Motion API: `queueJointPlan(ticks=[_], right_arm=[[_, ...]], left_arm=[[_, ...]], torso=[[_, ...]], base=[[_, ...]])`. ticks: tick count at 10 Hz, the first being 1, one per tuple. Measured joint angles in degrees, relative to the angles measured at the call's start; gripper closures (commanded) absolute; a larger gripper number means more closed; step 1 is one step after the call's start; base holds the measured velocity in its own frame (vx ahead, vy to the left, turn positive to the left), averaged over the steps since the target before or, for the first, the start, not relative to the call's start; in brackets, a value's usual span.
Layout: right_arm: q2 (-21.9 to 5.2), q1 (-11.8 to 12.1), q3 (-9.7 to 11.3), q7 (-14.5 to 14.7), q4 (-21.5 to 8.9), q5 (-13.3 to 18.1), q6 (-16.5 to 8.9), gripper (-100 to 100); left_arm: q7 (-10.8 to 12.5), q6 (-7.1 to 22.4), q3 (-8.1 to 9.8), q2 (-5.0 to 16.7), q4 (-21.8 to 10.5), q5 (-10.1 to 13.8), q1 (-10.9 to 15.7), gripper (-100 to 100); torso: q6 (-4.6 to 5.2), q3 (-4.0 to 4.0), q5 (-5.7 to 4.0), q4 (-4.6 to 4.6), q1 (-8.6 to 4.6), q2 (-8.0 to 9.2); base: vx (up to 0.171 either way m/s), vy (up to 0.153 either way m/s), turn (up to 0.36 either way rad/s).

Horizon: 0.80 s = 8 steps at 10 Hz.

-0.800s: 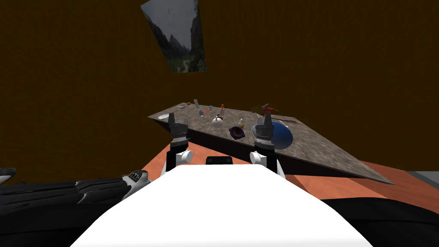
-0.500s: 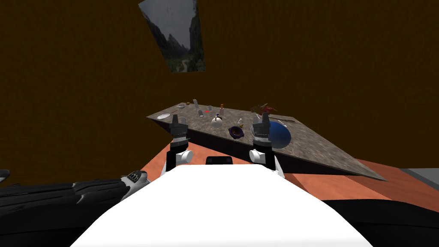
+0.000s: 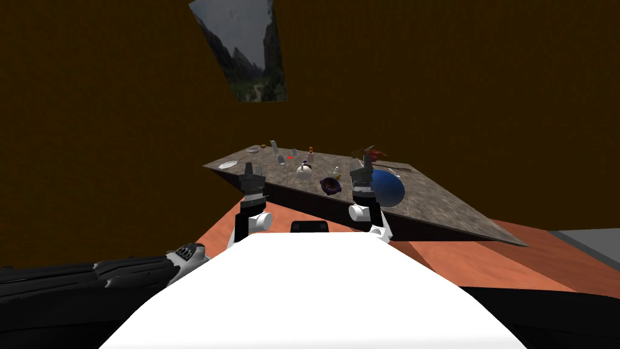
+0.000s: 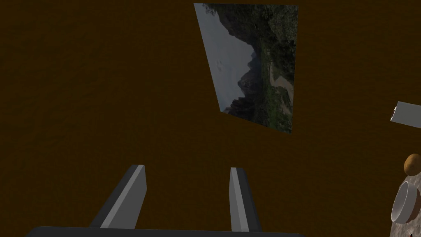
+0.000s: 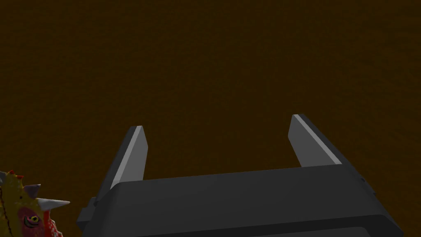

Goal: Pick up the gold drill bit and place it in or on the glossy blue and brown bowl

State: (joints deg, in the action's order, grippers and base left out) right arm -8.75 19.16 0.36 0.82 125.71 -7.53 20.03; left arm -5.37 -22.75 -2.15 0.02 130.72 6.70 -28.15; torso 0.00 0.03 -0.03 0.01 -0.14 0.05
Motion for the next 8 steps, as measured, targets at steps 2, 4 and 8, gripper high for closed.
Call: queueJointPlan(ticks=[2,4,8], right_arm=[[-0.5,-3.5,0.7,-3.2,-2.9,-2.8,-2.5,-100],[-0.8,-5.8,0.8,-5.8,-4.3,-4.6,-4.6,-100],[-1.2,-10.4,1.3,-11.2,-7.9,-8.7,-8.9,-100]], left_arm=[[0.0,0.0,0.0,0.0,0.0,0.0,0.0,0],[0.0,0.0,0.0,0.0,0.0,0.0,0.0,0],[0.0,0.0,0.0,0.0,0.0,0.0,0.0,0]], torso=[[-0.01,-0.01,0.0,0.0,0.0,-0.01],[0.0,-0.02,0.01,-0.01,0.04,-0.03],[0.0,-0.02,0.01,-0.01,0.06,-0.03]], base=[[-0.016,-0.034,-0.024],[-0.011,-0.027,-0.044],[-0.008,-0.026,-0.026]])
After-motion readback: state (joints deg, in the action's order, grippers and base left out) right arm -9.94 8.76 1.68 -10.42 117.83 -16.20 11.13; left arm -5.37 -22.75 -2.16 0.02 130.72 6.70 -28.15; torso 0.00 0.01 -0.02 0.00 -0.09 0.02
